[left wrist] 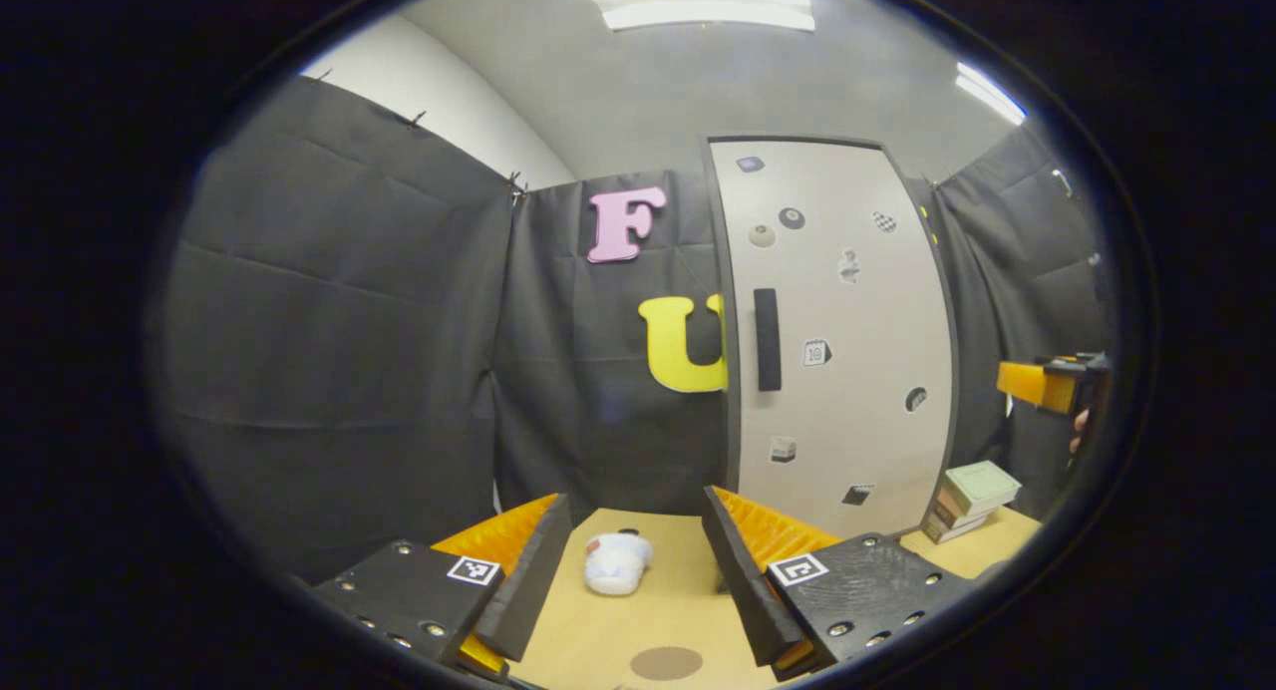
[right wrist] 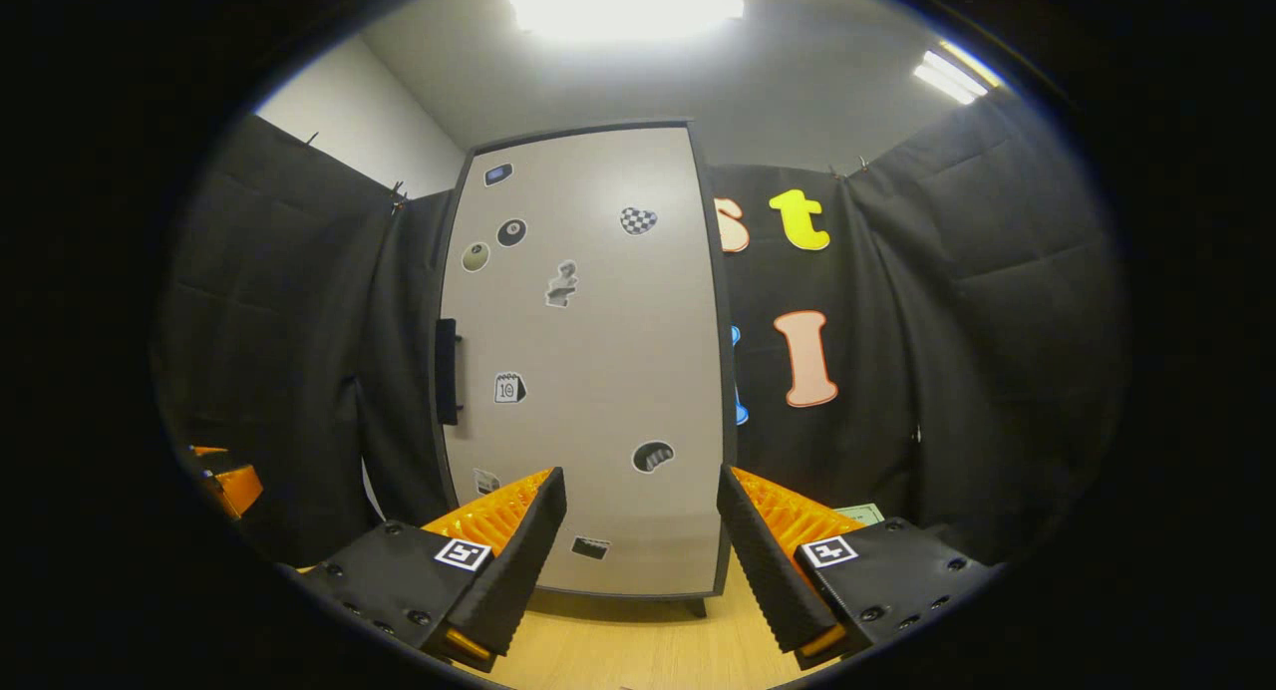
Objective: Open the cabinet door with the right hand, grasp the bottle in the cabinet with the left hand and place it on the coaster, then close the cabinet door with the right hand.
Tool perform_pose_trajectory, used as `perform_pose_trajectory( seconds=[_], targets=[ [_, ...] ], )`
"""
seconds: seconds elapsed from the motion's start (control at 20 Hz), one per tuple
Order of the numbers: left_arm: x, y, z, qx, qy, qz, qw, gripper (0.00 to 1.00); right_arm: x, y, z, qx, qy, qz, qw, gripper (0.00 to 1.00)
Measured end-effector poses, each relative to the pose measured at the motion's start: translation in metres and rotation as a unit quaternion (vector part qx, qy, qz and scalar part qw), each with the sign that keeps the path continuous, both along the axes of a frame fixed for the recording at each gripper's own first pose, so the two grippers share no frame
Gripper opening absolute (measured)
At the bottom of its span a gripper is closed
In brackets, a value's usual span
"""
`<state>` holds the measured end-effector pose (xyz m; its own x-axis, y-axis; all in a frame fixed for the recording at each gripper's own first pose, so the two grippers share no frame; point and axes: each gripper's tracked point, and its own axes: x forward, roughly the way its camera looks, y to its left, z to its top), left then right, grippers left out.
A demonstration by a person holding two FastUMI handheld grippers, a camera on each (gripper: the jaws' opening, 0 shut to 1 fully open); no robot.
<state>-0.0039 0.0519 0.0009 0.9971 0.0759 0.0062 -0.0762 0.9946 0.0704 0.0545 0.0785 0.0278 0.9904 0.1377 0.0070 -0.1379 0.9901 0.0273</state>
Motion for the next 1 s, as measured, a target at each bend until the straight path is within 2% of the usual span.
perform_pose_trajectory(
  seconds=[0.45, 1.0],
  targets=[
    [-0.027, 0.066, -0.009, 0.008, 0.007, 0.06, 0.998, 0.8, 0.053, 0.11, 0.039, 0.019, -0.012, 0.08, 0.997, 0.97],
    [-0.066, 0.155, -0.022, 0.009, 0.02, 0.143, 0.99, 0.8, 0.118, 0.205, 0.061, 0.013, -0.019, 0.097, 0.995, 0.97]
  ],
)
